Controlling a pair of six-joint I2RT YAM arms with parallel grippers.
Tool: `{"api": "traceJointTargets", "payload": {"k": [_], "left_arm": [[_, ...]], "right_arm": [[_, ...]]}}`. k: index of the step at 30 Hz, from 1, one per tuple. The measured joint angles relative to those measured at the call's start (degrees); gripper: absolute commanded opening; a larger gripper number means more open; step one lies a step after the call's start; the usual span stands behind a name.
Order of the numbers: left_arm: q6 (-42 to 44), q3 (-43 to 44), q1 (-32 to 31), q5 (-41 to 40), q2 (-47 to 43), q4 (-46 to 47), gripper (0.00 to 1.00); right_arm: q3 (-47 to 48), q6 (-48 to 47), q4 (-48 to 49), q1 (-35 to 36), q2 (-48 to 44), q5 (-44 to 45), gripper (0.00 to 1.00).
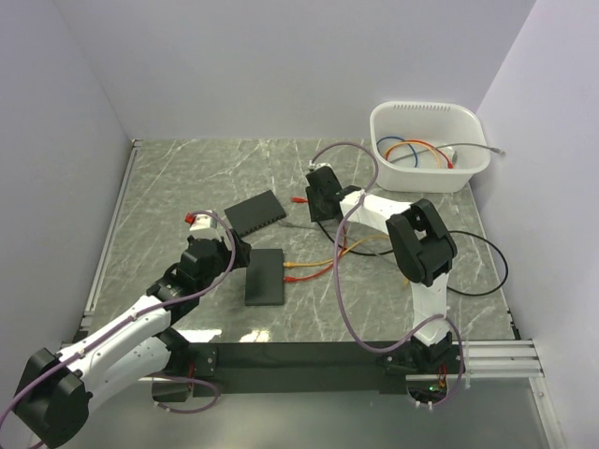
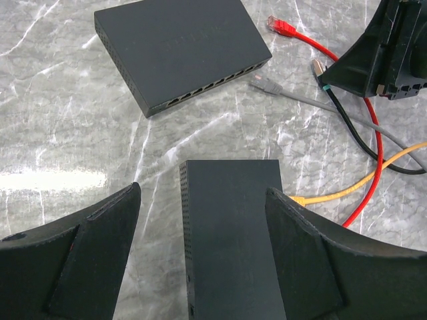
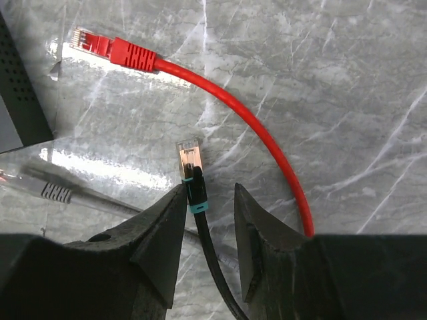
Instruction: Insert the plug into the switch port
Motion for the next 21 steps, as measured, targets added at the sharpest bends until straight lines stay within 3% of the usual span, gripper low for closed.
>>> {"api": "traceJointTargets", "payload": {"k": [12,21], "left_arm": [[0.4,0.0,0.0,0.3,0.8,0.0,0.8],[0.4,0.0,0.0,0.4,1.0,0.0,0.8]], "right_arm": [[0.5,0.0,0.7,-0.3,2.0,-2.1,0.36],[0.8,0.3,1.4,-0.3,2.4,-2.7,0.16]]}}
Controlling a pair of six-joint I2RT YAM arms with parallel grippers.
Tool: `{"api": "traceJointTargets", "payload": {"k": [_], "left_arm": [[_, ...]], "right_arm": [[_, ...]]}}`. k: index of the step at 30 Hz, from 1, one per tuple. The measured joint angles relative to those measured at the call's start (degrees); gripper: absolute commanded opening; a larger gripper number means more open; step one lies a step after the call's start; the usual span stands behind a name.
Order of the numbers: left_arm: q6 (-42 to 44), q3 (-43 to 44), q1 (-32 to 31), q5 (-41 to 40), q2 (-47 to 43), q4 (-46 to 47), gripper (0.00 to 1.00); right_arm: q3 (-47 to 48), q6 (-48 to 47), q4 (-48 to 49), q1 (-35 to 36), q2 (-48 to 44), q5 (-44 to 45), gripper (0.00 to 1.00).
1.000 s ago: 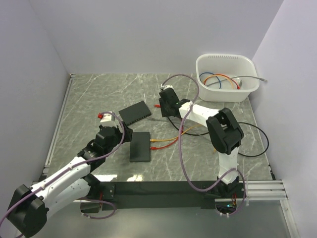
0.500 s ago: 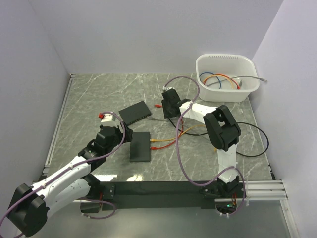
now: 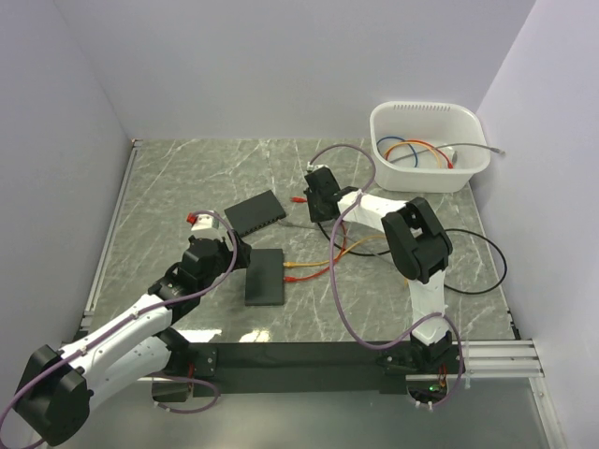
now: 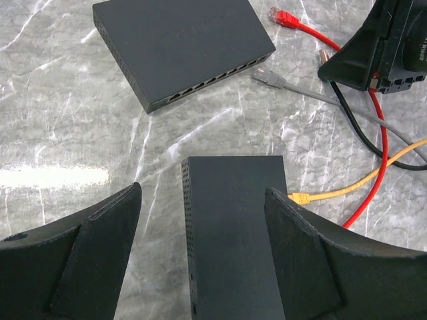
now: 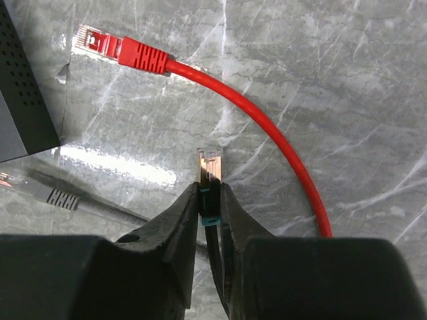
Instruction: Insert the plug into the switch port
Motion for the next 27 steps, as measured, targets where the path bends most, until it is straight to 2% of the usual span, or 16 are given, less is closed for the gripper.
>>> {"api": "traceJointTargets", "payload": {"k": [4,7,14,21,27], "left_arm": [[0.0,0.0,0.0,0.0,0.0,0.0,0.8],[0.0,0.0,0.0,0.1,0.0,0.0,0.8],[0.0,0.0,0.0,0.2,0.0,0.0,0.8],[0.0,0.0,0.0,0.5,0.0,0.1,0.8],[0.0,0.1,0.0,0.5,1.2,0.1,0.81]], "right_arm": [[0.0,0.4,0.3,0.0,0.0,-0.7,0.06],[-0.1,0.5,0.8,0.0,0.0,-1.6,0.03],[-2.6,1.0,1.1,0.4,-3.0,-2.9,0.0],[-7.6,0.9,0.7,3.7,-16.6,-1.1,0.0],[-18.1,2.5,2.6,10.4,-30.9,0.5,0.0]]}}
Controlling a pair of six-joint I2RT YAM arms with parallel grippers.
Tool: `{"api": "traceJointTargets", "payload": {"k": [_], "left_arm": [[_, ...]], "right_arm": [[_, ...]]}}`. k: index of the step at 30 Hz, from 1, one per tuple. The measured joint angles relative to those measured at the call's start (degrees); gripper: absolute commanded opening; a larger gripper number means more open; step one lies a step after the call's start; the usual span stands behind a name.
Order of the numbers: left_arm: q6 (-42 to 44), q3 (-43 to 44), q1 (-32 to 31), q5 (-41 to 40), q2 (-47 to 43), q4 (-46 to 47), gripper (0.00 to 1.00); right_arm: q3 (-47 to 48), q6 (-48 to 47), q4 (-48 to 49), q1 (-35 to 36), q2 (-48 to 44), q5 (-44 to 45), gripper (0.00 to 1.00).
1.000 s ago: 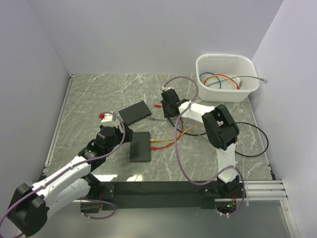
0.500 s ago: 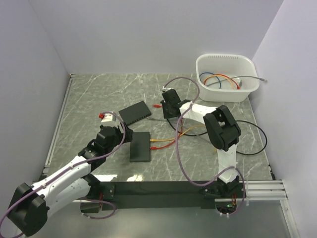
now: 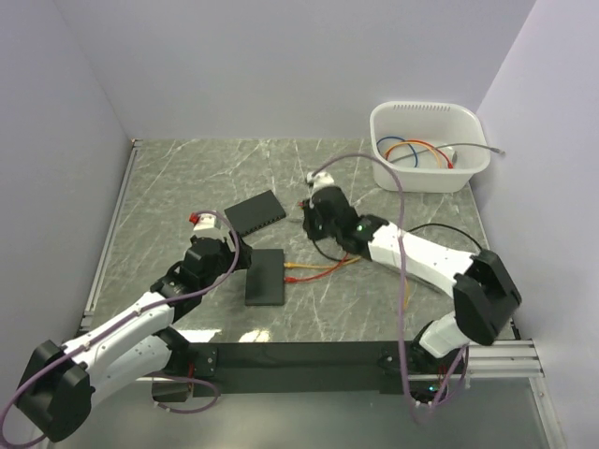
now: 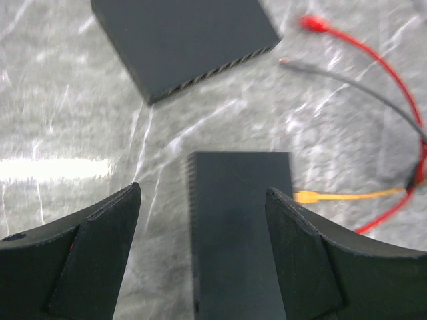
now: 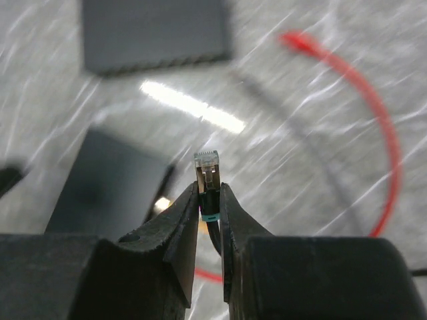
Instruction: Insert the plug into the switch port
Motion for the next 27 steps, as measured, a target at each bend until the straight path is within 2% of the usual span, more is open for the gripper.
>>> {"api": "traceJointTargets", "payload": {"k": [7,10,18,23,27], "left_arm": [[-3.4,3.5,0.2,1.6,10.0,-2.3,0.79],[-5.1,3.6,0.3,3.3,13.6,-1.4,0.78],[-7.6,3.7,0.3,6.3,16.7,0.0,0.75],[-8.0,3.8,0.3,6.4,13.2,-0.5,0.76],[-8.3,4.2,0.3,6.4,9.8,-1.8,0.75]], "right_arm": [[-11.9,5.9,0.0,16.5,-5.6,3.5,0.0],[-16.1,8.4,0.1,19.5,-5.5,3.4,0.0],[-16.3,10.3,-1.2,19.2,-4.8,6.9,0.0],[-5.7,6.4,-5.6,16.4,-3.1,10.9,0.0],[4.8,2.6,-7.3,7.5,-3.6,10.7,0.0]]}}
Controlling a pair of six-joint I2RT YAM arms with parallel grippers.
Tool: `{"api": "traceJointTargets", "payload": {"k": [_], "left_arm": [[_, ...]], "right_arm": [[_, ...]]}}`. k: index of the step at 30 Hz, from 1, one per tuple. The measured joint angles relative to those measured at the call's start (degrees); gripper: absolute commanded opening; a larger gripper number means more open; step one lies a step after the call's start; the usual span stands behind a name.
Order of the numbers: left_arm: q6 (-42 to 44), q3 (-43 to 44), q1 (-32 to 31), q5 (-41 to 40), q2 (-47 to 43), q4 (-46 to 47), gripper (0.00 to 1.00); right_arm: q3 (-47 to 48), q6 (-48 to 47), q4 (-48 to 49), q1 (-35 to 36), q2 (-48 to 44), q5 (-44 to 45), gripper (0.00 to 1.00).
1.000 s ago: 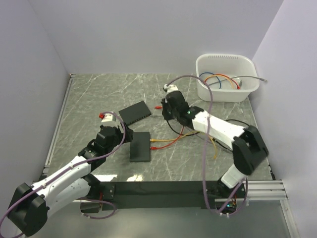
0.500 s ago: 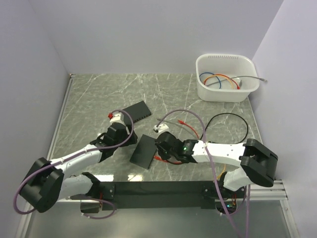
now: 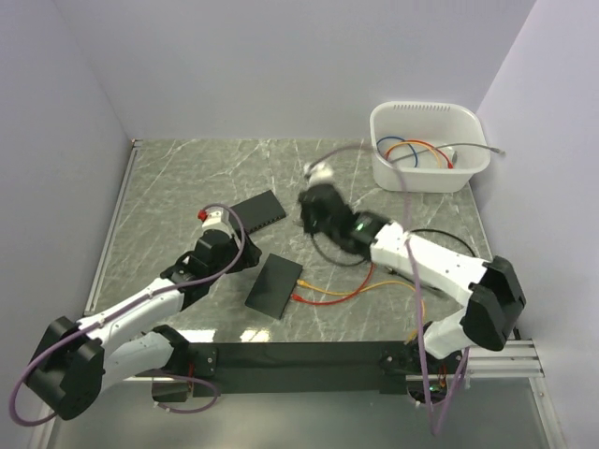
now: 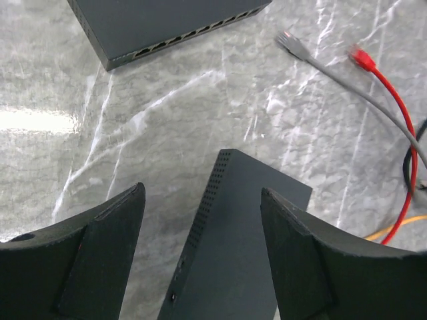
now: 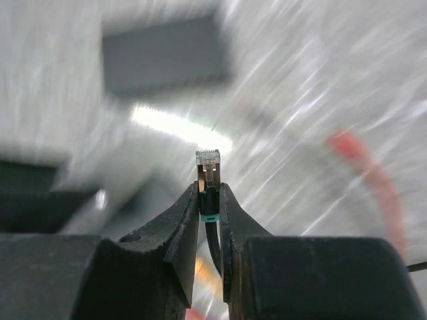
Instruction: Insert the plug into the switch port
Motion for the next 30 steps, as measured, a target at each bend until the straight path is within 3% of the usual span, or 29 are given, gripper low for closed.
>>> {"api": "traceJointTargets", "payload": {"k": [4,9,11,15,20,25,30], "left_arm": [[-0.3,0.1,0.0,0.0,-2.5,-1.6,0.76],[-0.7,0.1,0.0,0.0,-4.0,-2.3,0.75],[-1.0,0.0,0.0,0.1,-4.1,-2.3,0.75],[-1.8,-0.2,0.0,0.2,-4.1,-2.3,0.75],[-2.4,-0.8,0.0,1.2,-4.1,-2.1,0.75],[-3.3,-2.3,0.0,2.1,-3.8,-1.9,0.74],[-3.8,-2.6,0.0,2.6,-3.7,-1.9,0.75]], "right_arm": [[11.4,-4.4,-2.9,-8.2,-1.3,1.2,0.0],[17.6,-7.3,-3.5,-8.8,-7.9,1.4,0.0],[12.9,-5.7,-1.4,-8.3,-12.3,-0.2,0.0],[-9.5,-0.1,3.2,-4.5,-22.1,-3.7,0.0],[-27.6,5.3,3.2,3.2,-19.3,-6.6,0.0],[-31.0,8.0,3.8,9.4,-17.3,-6.4,0.0],[-31.0,9.7,7.2,11.2,-14.3,-6.2,0.0]]}}
